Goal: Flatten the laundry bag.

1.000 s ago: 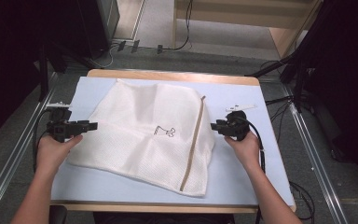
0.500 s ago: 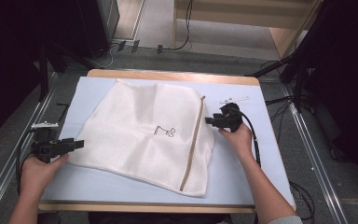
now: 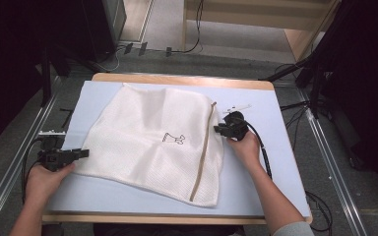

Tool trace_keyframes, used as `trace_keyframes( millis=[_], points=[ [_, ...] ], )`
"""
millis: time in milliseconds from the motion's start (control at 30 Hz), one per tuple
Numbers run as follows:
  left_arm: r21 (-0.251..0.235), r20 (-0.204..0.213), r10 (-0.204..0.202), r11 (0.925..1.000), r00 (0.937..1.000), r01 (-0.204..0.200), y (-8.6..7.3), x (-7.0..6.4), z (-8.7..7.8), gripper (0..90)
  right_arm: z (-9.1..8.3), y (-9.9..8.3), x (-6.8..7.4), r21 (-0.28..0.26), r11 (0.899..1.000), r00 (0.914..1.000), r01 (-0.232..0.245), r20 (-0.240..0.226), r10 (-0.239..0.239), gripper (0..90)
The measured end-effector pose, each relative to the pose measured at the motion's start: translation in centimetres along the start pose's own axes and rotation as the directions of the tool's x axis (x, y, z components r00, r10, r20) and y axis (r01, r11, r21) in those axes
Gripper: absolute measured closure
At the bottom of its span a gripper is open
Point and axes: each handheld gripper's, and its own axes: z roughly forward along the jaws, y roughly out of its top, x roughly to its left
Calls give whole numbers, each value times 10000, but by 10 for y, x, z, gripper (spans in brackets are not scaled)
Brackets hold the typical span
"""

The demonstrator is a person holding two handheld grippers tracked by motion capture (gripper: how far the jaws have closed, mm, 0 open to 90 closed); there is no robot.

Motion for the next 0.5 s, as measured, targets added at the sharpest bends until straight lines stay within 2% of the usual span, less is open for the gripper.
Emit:
trace_keyframes(
  millis=[100,133,167,200,233,367,467,500],
  points=[
    [156,97,1,9999,10000,-2,2,1,2,858,0,0,2,52,10000,10000,-3,-4,3,845],
    [304,170,-155,9994,9997,149,5,2,2,875,-1,2,3,148,9999,10000,24,6,-24,853],
    [304,170,-155,9994,9997,149,5,2,2,883,-2,2,3,205,9998,10000,2,29,-2,854],
    [140,-92,1,9999,10000,1,9,0,2,888,-4,2,2,260,9997,10000,-49,12,48,854],
    [-1,-108,39,10000,9999,-39,12,0,1,890,-7,2,0,262,9996,9999,-134,4,134,854],
    [-225,-38,15,9997,10000,-16,22,0,3,890,-26,-1,-9,227,9982,9984,-551,-96,553,850],
    [-356,-18,11,9994,10000,-12,31,2,7,890,-36,-5,-11,291,9980,9983,-569,-144,573,848],
    [-444,38,-53,9990,10000,55,35,4,8,890,-45,-12,-10,190,9984,9985,-533,-123,536,846]
  ],
)
